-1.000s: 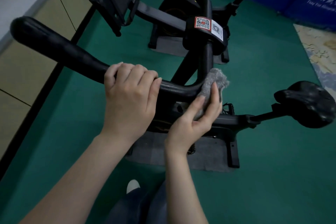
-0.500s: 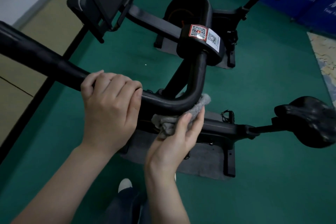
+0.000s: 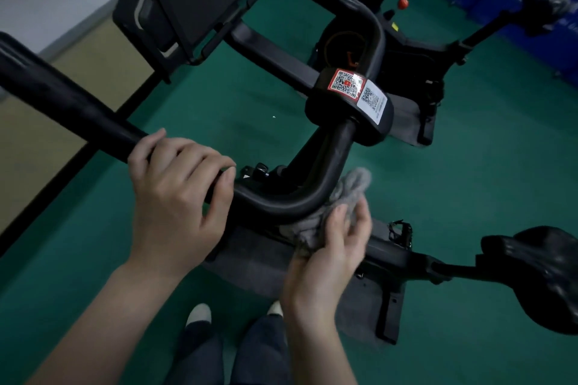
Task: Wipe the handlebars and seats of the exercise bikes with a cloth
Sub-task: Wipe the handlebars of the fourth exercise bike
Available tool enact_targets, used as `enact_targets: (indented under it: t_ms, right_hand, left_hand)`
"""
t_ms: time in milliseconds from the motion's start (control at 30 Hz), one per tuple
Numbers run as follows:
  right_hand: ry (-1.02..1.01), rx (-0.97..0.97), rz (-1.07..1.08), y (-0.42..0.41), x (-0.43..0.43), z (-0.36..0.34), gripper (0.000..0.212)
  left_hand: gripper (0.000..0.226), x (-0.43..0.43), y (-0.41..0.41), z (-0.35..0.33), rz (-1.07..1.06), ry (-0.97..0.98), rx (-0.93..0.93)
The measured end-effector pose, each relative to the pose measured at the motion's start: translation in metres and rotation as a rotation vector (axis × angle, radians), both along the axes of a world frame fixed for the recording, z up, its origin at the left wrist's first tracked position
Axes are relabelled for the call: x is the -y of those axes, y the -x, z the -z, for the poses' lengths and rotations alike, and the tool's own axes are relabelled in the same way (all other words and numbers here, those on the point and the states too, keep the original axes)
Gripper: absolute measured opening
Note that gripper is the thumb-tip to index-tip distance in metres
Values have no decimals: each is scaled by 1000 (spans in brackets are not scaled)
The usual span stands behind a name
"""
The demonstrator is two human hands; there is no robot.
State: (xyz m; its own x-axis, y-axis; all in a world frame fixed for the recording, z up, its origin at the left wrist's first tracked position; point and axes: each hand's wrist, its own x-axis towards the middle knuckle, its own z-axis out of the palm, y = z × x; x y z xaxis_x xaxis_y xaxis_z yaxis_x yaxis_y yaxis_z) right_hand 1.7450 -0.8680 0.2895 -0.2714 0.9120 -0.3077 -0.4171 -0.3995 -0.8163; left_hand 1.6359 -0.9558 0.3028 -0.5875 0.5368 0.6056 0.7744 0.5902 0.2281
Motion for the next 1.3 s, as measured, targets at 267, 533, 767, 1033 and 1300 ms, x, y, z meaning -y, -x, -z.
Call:
enact_targets:
  t_ms: [267, 533, 767, 1033, 1300]
  right_hand:
    - [-1145, 477, -233, -10, -47, 9, 31]
    - [-1462, 528, -570, -2, -109, -17, 20]
    - [-1649, 735, -786, 16, -135, -55, 19]
    - [-1778, 918, -1241, 44, -139, -93, 20]
    - [-1685, 990, -1431, 40, -106, -100, 25]
  left_hand:
    - [40, -1, 0, 2, -48, -29, -45]
    - [35, 0, 0, 2, -50, -32, -35]
    - [34, 0, 1, 1, -28, -40, -27]
    - [34, 0, 2, -1, 0, -54, 1]
    - [34, 0, 1, 1, 3, -71, 23]
